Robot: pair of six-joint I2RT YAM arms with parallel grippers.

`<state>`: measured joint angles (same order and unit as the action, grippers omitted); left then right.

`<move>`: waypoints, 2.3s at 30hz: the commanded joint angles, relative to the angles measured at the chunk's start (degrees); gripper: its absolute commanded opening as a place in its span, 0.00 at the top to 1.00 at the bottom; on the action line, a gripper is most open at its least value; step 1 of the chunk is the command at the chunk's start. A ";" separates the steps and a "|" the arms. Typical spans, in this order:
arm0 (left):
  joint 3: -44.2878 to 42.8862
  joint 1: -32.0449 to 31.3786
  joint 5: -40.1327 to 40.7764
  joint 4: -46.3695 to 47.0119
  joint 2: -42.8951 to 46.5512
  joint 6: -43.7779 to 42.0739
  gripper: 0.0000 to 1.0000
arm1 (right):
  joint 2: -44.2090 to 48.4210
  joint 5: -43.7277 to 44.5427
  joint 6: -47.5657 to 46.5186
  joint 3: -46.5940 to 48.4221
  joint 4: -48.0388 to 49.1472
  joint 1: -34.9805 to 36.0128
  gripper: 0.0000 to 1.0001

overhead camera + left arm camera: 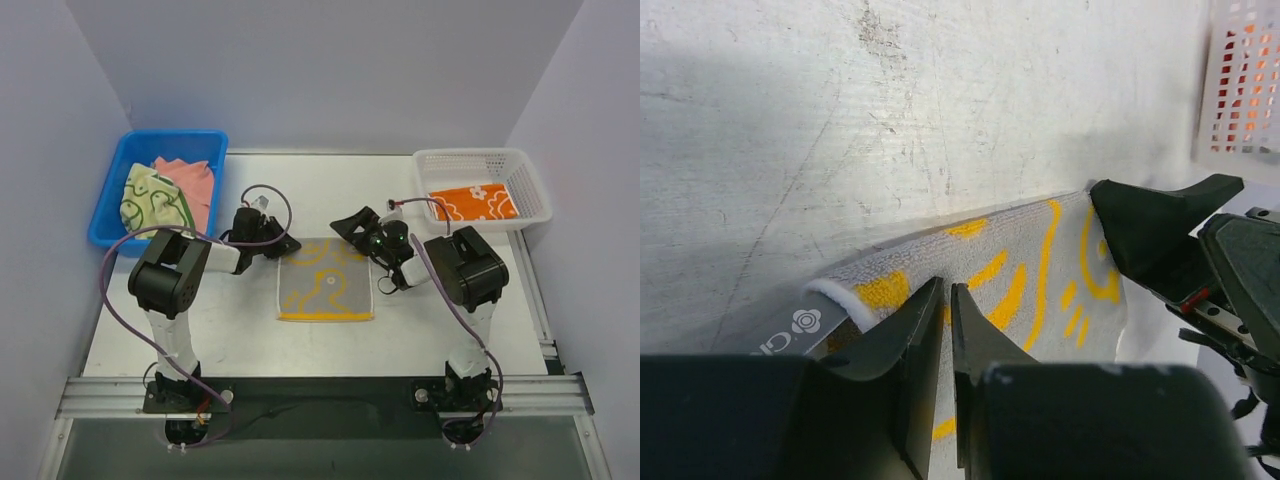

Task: Fold and stack the towels
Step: Fold the towel

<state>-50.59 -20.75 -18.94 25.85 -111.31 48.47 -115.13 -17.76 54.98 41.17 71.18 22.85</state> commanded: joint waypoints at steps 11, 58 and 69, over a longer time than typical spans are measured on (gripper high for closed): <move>9.28 2.03 3.21 4.12 1.00 2.24 0.80 | -5.72 7.48 1.80 -7.60 2.48 -4.48 0.18; 19.38 1.68 17.09 42.71 -8.49 13.76 0.70 | -4.05 7.65 1.71 -5.66 -5.96 -3.08 0.18; 19.65 1.59 14.98 37.79 3.54 9.46 0.67 | 2.88 5.28 -4.35 -2.06 -15.86 -3.08 0.18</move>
<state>-31.18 -19.94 -5.10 66.11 -112.81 61.12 -114.08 -14.13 56.49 38.96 72.88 20.32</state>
